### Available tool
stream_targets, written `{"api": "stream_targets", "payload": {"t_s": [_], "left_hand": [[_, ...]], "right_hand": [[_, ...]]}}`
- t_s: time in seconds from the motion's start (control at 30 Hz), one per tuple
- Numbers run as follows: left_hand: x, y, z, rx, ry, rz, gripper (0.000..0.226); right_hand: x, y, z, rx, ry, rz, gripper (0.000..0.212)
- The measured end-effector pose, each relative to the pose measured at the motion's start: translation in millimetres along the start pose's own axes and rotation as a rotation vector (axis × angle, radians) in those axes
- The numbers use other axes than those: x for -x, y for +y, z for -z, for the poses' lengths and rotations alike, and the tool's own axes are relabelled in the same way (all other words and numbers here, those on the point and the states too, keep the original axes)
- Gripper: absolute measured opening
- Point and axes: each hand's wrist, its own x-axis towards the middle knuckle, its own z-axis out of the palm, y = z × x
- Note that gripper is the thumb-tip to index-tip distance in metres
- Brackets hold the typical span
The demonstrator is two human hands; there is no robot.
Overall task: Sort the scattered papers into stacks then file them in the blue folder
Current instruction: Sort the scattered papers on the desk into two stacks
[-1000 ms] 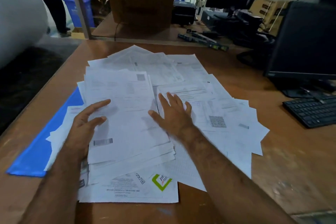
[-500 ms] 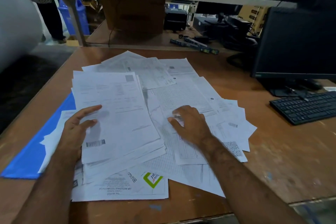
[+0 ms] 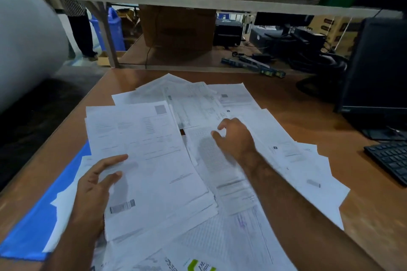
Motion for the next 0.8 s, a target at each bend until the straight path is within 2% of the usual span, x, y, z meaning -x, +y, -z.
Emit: {"api": "stream_targets", "payload": {"t_s": [0.17, 0.27, 0.37, 0.47, 0.57, 0.63, 0.7, 0.8], "left_hand": [[-5, -2, -1, 0.001, 0.004, 0.062, 0.038], [-9, -7, 3, -0.043, 0.014, 0.064, 0.037], [-12, -8, 4, -0.037, 0.021, 0.076, 0.036], [-12, -8, 3, -0.006, 0.009, 0.079, 0.036], [-8, -2, 0, 0.010, -0.012, 0.048, 0.038], [-5, 3, -2, 0.013, -0.018, 0.035, 0.041], [-3, 4, -2, 0.014, -0.030, 0.034, 0.042], [0, 7, -1, -0.001, -0.055, 0.016, 0.042]], "right_hand": [[-94, 0, -33, 0.011, -0.004, -0.229, 0.085], [-130, 0, -49, 0.126, -0.065, -0.286, 0.096], [-151, 0, -46, 0.057, -0.041, -0.323, 0.077], [-141, 1, -19, -0.252, -0.040, -0.307, 0.053], [-92, 6, 15, -0.558, -0.058, -0.288, 0.063], [-41, 19, 33, -0.552, -0.099, -0.269, 0.068], [16, 40, 47, -0.419, -0.140, -0.242, 0.057], [86, 64, 66, -0.314, -0.310, -0.233, 0.037]]}}
